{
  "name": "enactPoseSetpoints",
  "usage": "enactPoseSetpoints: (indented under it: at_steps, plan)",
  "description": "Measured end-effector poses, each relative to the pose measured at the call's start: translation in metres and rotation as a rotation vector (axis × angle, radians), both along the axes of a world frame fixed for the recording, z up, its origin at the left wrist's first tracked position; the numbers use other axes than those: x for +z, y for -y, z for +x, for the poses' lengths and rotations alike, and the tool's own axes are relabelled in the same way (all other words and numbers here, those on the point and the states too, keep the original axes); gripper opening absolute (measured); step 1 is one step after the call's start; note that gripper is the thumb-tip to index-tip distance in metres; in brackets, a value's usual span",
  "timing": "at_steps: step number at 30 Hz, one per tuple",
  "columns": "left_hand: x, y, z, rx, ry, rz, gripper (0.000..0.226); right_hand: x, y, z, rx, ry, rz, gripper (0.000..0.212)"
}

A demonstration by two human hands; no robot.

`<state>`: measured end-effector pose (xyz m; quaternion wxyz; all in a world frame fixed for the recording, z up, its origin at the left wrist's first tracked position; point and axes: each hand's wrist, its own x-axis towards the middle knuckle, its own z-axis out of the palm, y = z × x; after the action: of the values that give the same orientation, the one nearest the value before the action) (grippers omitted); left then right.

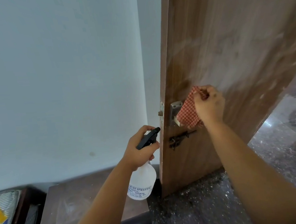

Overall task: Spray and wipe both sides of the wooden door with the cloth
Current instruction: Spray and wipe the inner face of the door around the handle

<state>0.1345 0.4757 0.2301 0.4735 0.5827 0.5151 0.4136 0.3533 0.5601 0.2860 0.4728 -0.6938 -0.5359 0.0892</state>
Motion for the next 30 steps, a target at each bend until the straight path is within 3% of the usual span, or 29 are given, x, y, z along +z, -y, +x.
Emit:
enactPoseSetpoints:
  at_steps: [7,11,16,19,24,27,30]
  plan:
    - [-0.007,-0.005,0.002,-0.055,0.022,-0.001,0.036,-0.039,-0.002,-0.01,0.319,0.374,0.149,0.022]
    - [-0.004,-0.01,0.01,-0.085,-0.004,0.017,0.036,-0.031,-0.002,-0.005,0.332,0.416,0.074,0.029]
    - [-0.001,-0.019,0.02,-0.12,-0.01,0.069,0.035,-0.042,0.012,-0.014,0.353,0.599,-0.172,0.033]
    - [-0.003,-0.021,0.023,-0.128,-0.019,0.069,0.034,-0.06,0.024,-0.002,0.449,0.766,-0.214,0.039]
    - [-0.007,-0.023,0.023,-0.125,-0.032,0.06,0.035,-0.05,-0.005,0.073,0.411,0.649,-0.322,0.034]
    - [-0.009,-0.023,0.023,-0.125,-0.034,0.059,0.036,-0.047,-0.013,0.088,0.413,0.748,-0.447,0.037]
    - [-0.011,-0.024,0.026,-0.13,-0.042,0.035,0.035,-0.051,-0.004,0.073,0.343,0.744,-0.374,0.034]
